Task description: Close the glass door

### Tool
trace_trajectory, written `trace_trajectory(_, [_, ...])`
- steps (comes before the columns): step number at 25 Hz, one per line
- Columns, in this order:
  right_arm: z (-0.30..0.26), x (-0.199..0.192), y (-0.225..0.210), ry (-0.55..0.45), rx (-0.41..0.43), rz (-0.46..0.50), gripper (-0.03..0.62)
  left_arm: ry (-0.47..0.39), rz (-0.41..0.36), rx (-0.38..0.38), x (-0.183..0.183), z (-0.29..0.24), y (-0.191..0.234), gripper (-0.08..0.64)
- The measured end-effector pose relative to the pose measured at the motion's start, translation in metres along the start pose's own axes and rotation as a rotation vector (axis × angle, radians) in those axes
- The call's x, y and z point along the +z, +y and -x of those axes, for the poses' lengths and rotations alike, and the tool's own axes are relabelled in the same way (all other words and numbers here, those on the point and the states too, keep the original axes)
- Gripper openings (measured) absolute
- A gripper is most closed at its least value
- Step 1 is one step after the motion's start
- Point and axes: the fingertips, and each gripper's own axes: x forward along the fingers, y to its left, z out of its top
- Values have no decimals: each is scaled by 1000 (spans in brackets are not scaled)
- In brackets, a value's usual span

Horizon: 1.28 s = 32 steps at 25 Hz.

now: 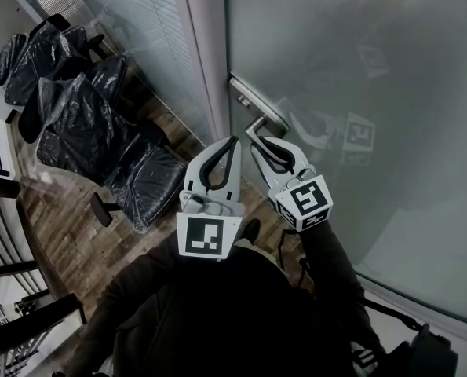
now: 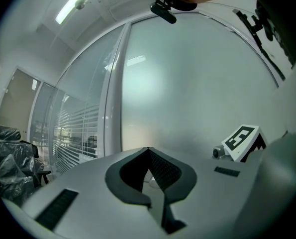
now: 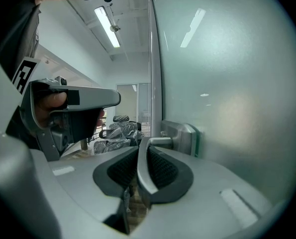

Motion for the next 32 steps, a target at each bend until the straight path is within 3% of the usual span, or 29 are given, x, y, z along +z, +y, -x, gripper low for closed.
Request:
trace_trajectory(7, [-2,-1,-3,20,-9,22,61,-8,2,1,1,-1,0,-3])
trace_trajectory(13, [1,4,-3,87,-57,169,64,-27,-8,8,4,-5,2,-3])
trace_trajectory(16, [10,24,-3,31,-80,199,61,-28,-6,12,1,-6,5,-3])
trace_trajectory(23, [29,67,2,-132,-45,106,31,-13,3,18,-8,-6,7,-3])
trace_trajectory(29, [38,72,10,-163,-16,11,2,-7,-3,-1,-9,-11,2,-3])
trace_trajectory(32, [45,72,6,-181,-46,-28,2,17,-7,-9,-15,-13,0,-3])
